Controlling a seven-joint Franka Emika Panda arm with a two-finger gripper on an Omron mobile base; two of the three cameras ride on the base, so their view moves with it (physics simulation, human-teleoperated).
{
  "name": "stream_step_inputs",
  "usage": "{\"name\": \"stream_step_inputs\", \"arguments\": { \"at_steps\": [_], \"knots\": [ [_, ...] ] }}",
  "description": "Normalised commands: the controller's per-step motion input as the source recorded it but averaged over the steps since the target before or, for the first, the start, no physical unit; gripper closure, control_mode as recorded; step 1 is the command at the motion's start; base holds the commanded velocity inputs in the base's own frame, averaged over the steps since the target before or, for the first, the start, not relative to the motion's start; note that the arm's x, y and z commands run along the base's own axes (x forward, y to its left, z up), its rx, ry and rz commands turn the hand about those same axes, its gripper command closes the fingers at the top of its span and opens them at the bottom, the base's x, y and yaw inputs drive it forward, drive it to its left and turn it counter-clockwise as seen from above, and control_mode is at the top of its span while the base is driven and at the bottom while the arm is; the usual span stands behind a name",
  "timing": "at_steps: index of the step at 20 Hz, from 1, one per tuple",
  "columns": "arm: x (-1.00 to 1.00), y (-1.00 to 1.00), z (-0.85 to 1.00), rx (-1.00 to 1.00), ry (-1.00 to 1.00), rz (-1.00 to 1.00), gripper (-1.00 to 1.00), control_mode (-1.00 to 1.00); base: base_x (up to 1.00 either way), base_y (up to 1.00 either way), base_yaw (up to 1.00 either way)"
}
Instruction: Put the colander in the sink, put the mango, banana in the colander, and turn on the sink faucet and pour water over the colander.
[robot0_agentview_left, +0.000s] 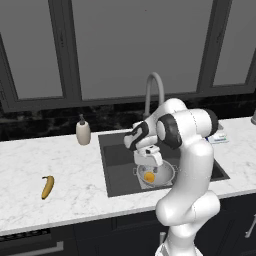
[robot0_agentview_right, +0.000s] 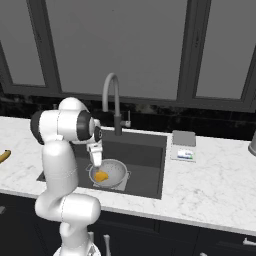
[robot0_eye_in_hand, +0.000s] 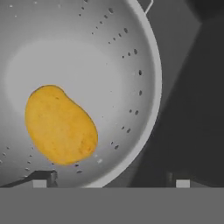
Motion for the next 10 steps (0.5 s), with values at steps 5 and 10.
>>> {"name": "stream_step_inputs", "arguments": {
  "at_steps": [5, 10],
  "knots": [
    [-0.49, 0.08, 0.48, -0.14, -0.03, -0.05, -1.00, -1.00, 0.00, 0.00, 0.00],
    [-0.65, 0.04, 0.53, -0.01, -0.15, 0.00, -1.00, -1.00, 0.00, 0.00, 0.00]
  ]
}}
